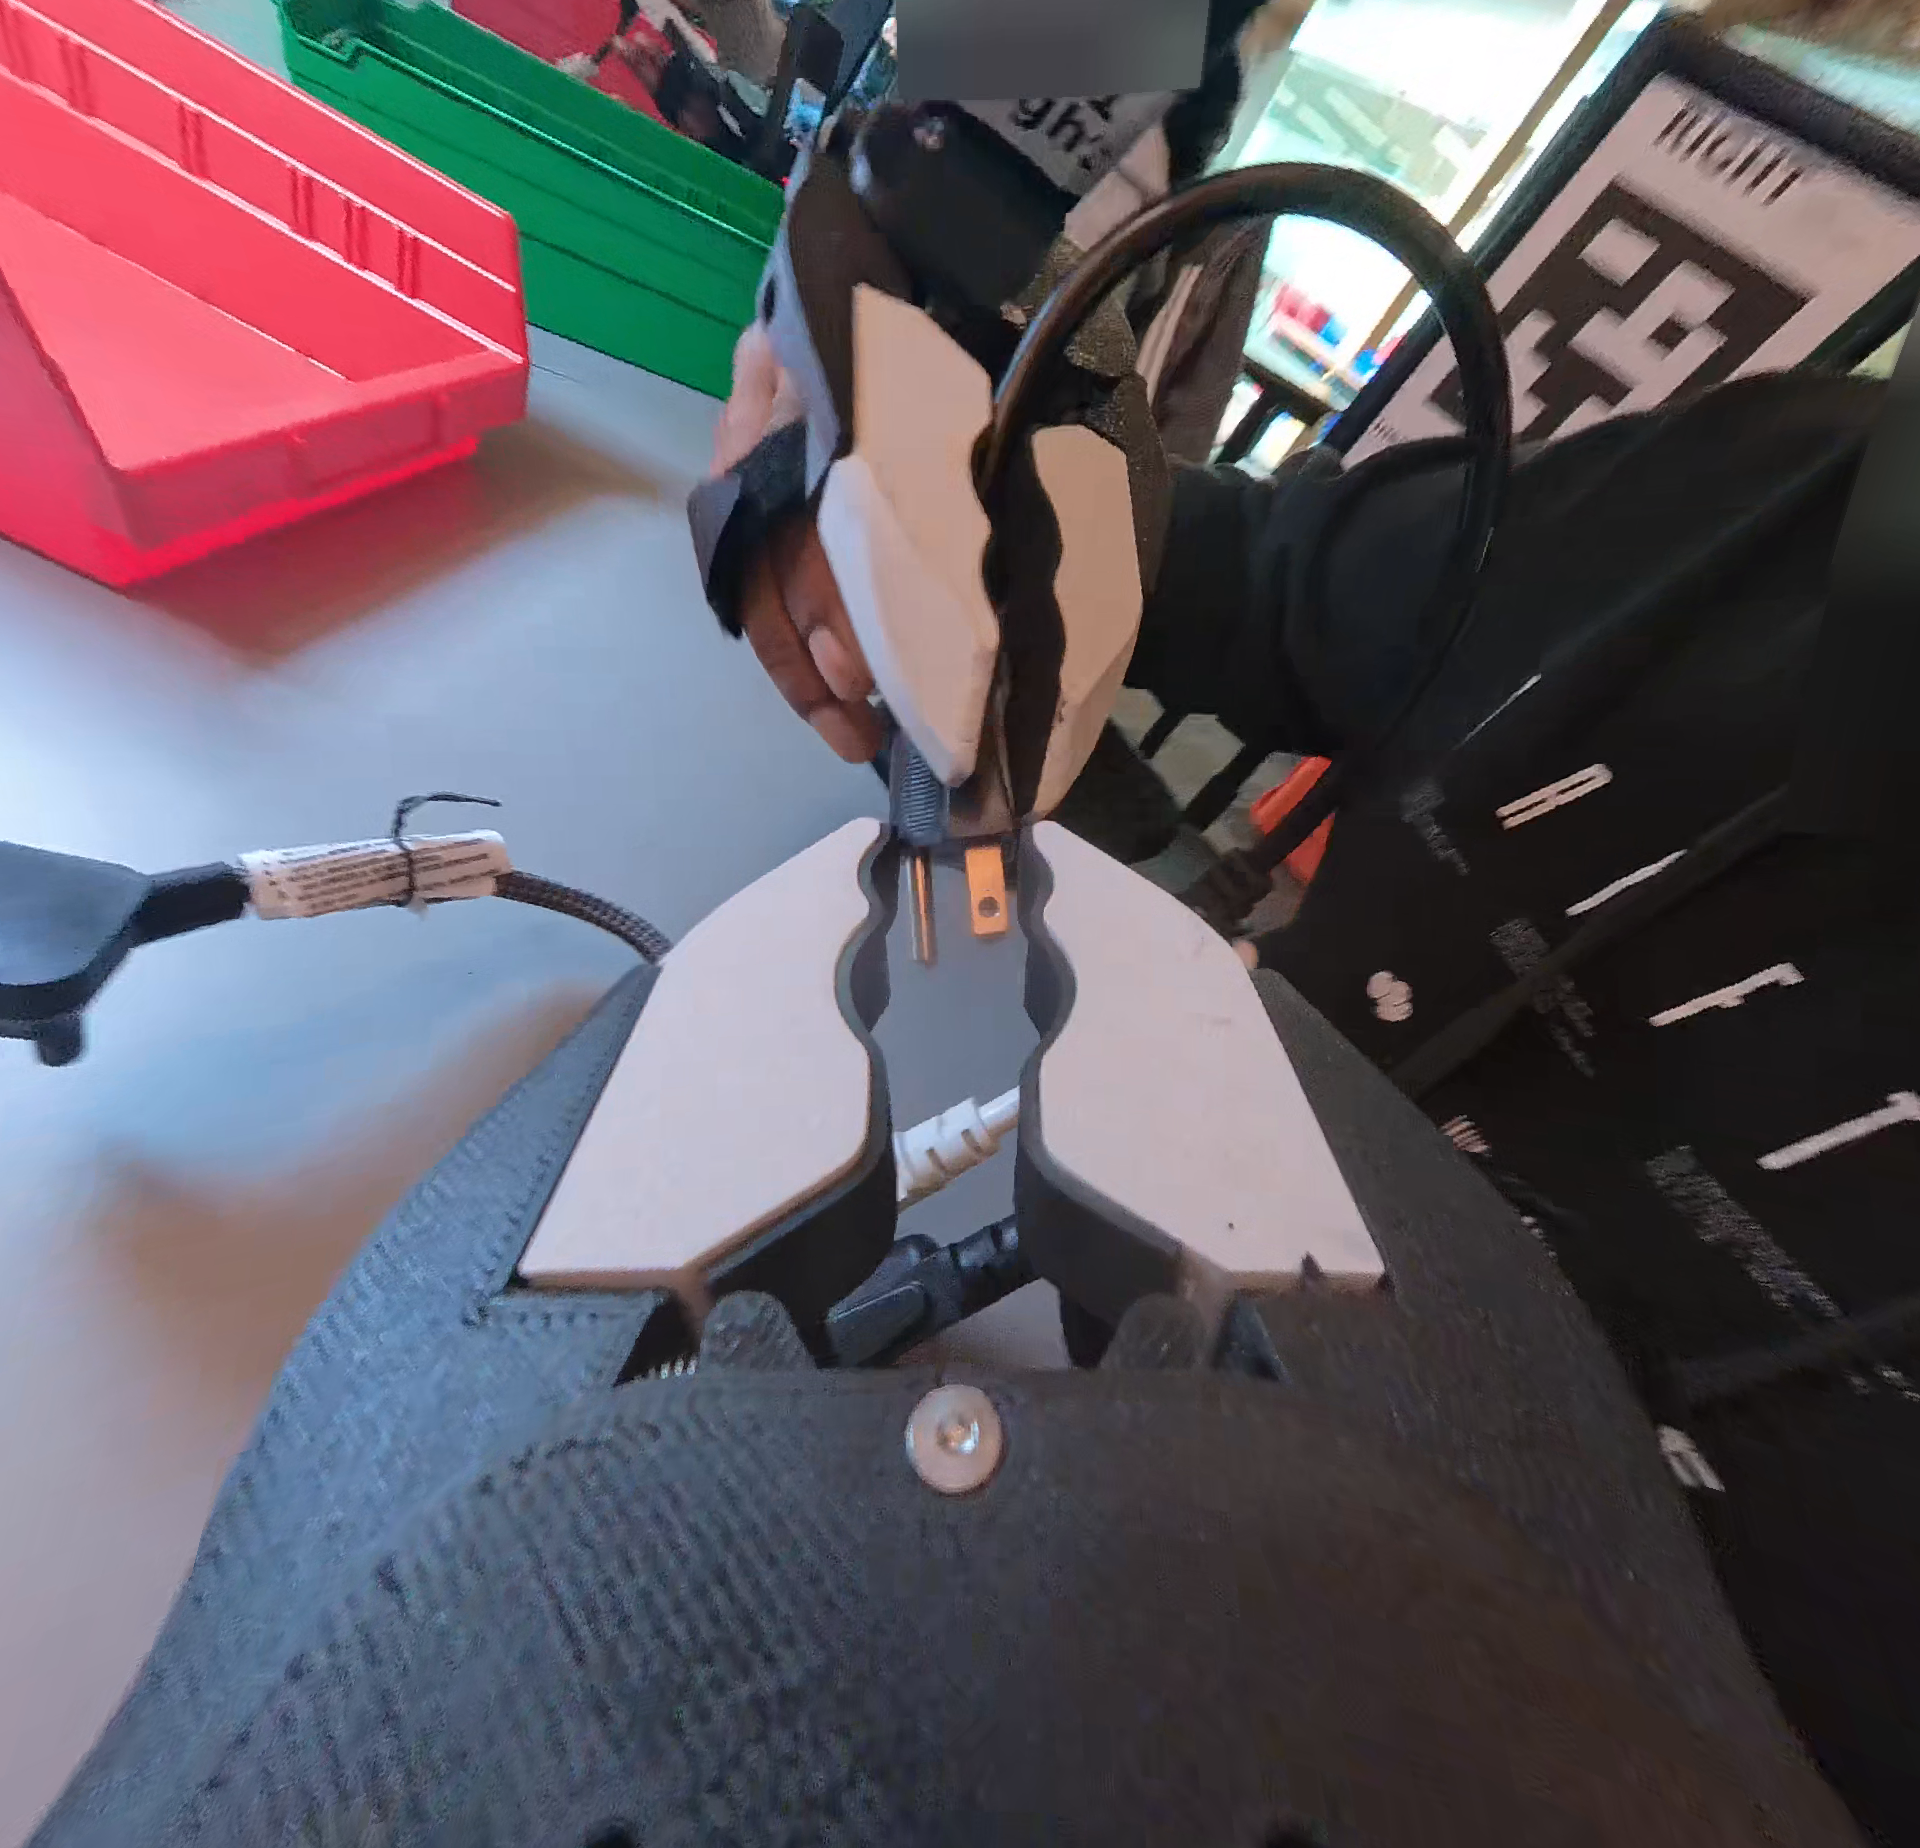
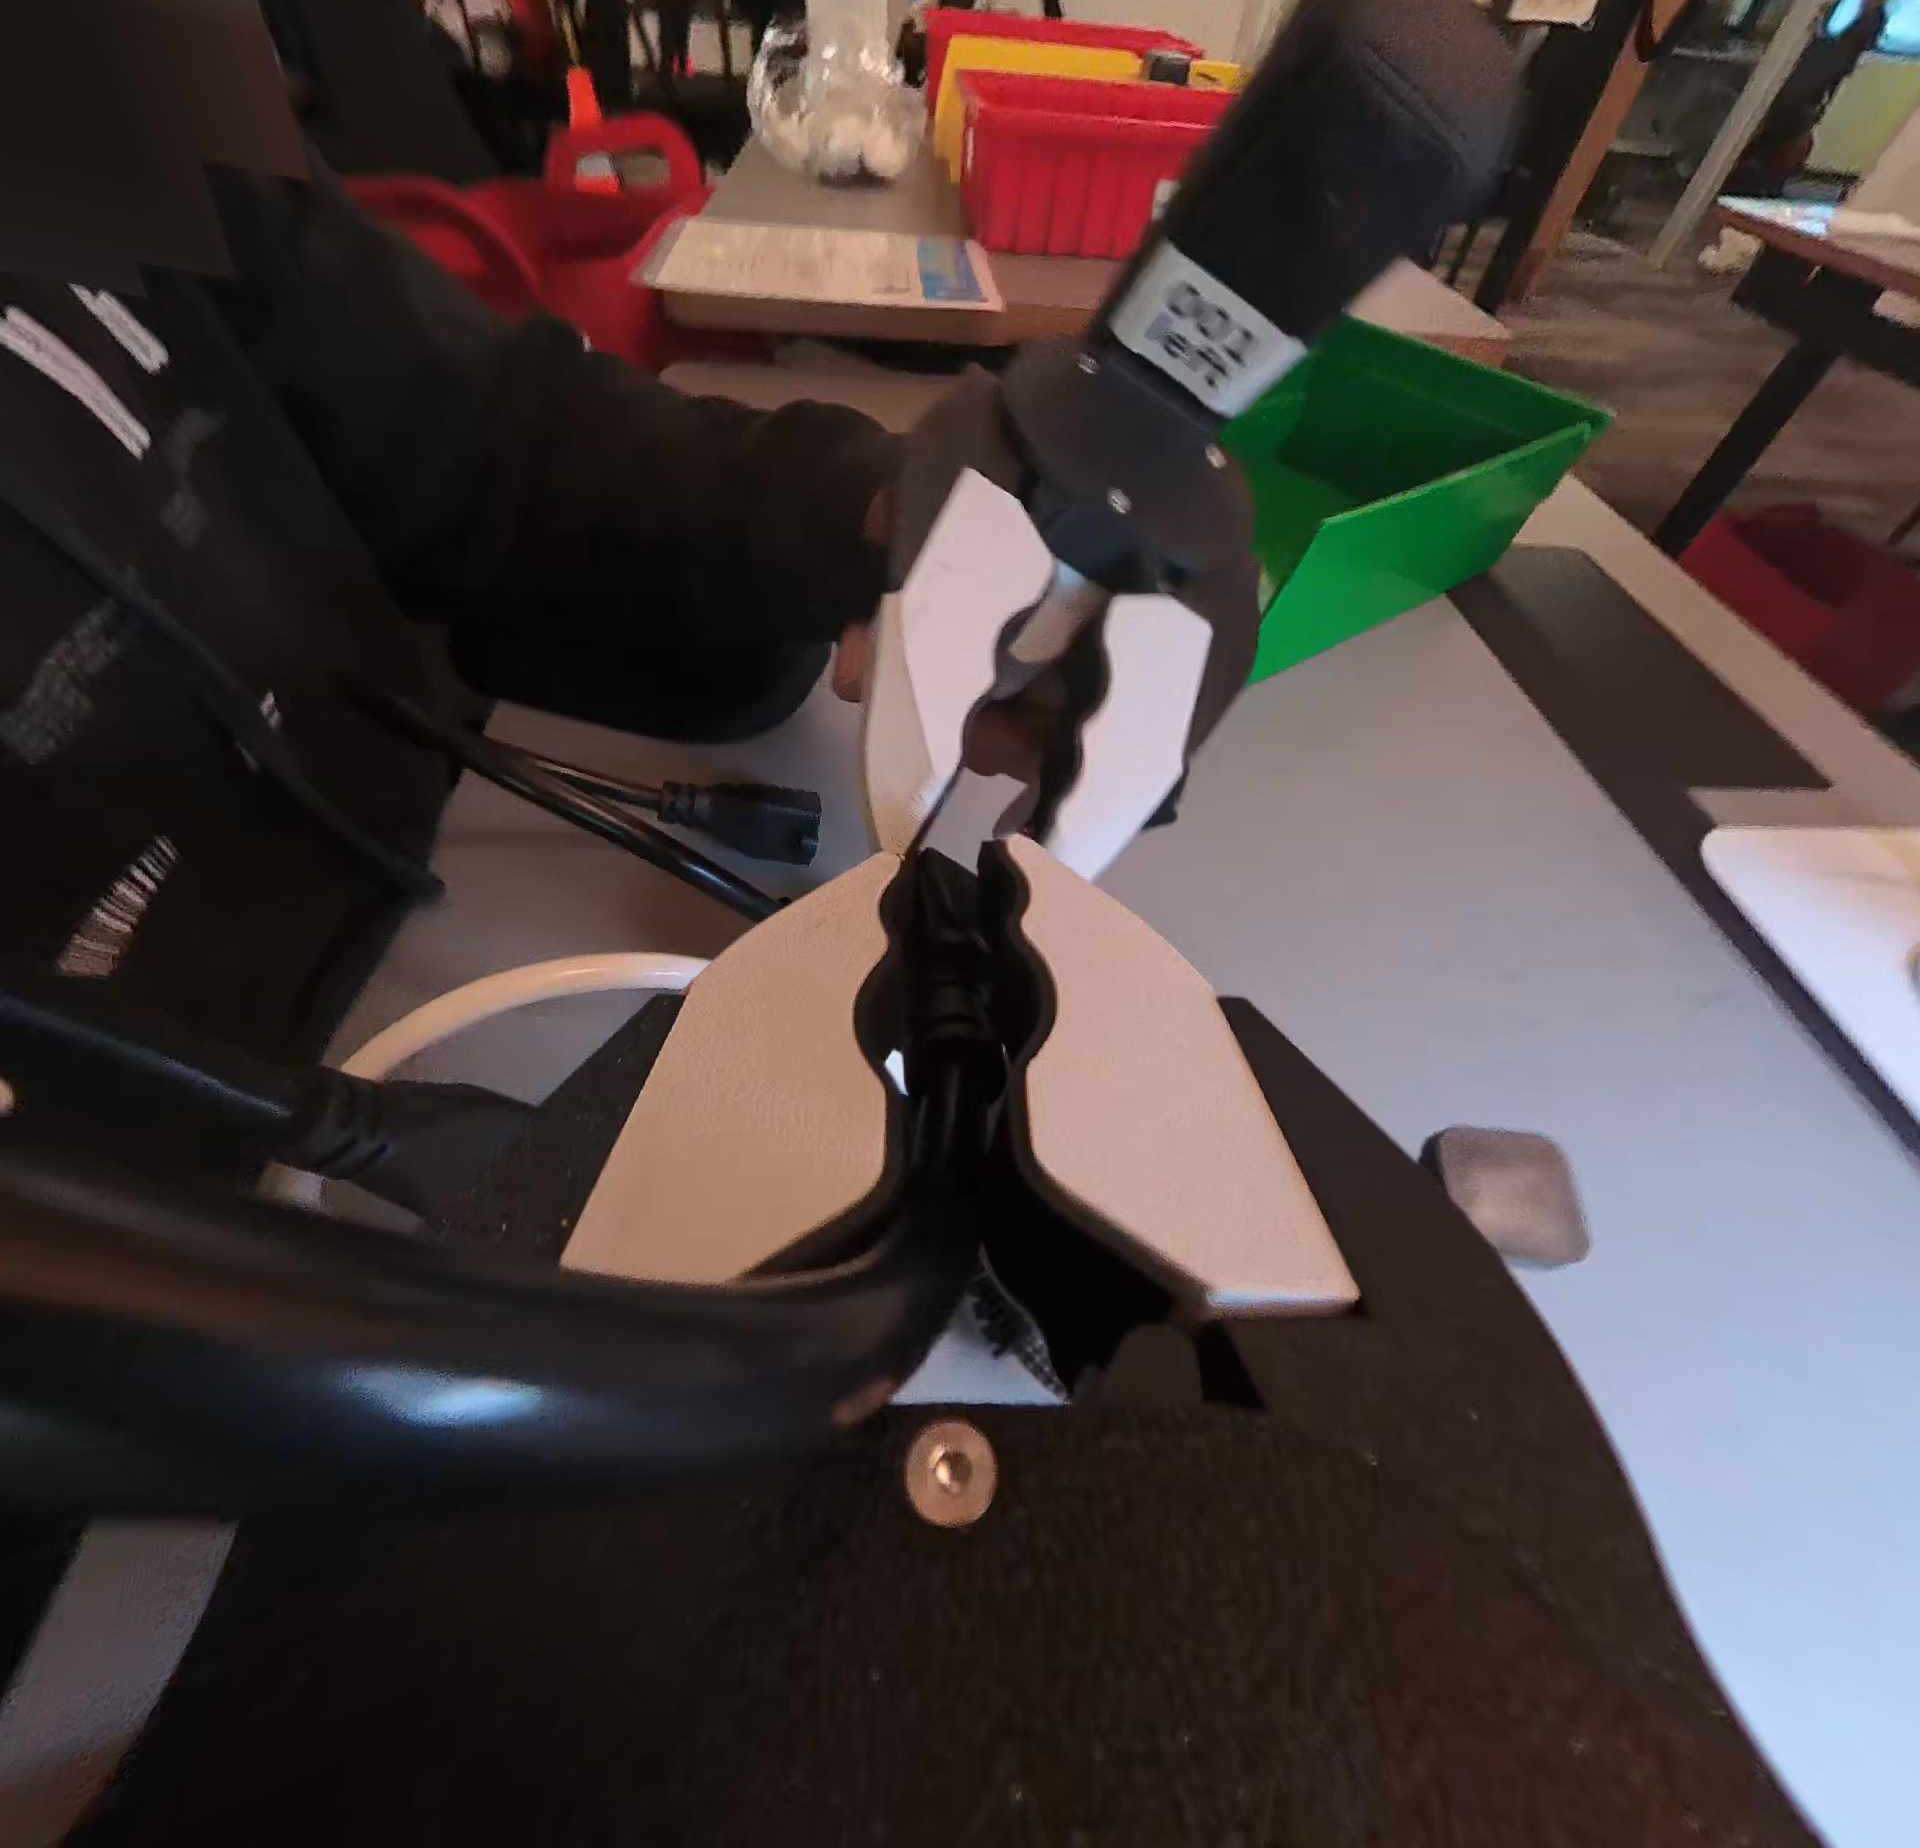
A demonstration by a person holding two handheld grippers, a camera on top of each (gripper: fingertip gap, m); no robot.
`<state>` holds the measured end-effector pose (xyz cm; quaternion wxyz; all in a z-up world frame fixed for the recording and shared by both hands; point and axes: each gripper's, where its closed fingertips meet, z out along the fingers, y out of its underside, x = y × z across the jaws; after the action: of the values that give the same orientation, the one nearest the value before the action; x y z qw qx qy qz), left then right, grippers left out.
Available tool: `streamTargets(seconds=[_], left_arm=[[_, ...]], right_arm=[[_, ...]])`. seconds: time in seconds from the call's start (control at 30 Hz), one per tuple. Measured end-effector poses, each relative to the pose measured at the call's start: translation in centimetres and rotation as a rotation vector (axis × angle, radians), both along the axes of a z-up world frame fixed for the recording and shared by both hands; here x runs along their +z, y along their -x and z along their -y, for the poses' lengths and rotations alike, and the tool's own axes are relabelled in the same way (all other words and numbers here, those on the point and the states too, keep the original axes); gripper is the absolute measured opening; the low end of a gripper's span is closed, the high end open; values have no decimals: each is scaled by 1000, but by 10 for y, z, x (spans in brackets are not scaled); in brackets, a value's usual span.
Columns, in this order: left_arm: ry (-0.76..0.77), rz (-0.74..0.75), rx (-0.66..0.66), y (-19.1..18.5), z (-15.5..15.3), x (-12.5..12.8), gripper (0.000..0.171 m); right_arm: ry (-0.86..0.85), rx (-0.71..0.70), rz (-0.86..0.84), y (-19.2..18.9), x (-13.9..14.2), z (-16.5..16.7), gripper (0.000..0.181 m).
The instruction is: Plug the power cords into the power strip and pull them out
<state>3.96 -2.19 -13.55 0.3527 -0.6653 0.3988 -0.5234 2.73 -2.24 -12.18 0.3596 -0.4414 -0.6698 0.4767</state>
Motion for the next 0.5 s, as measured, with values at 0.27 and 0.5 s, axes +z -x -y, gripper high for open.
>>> streamTargets(seconds=[0.27,0.5], left_arm=[[-347,-171,184,10,-16,4,42],[-506,-289,281,-10,-25,-17,45]], right_arm=[[312,-126,-38,3,0,-18,13],[540,-287,-132,11,17,-50,13]])
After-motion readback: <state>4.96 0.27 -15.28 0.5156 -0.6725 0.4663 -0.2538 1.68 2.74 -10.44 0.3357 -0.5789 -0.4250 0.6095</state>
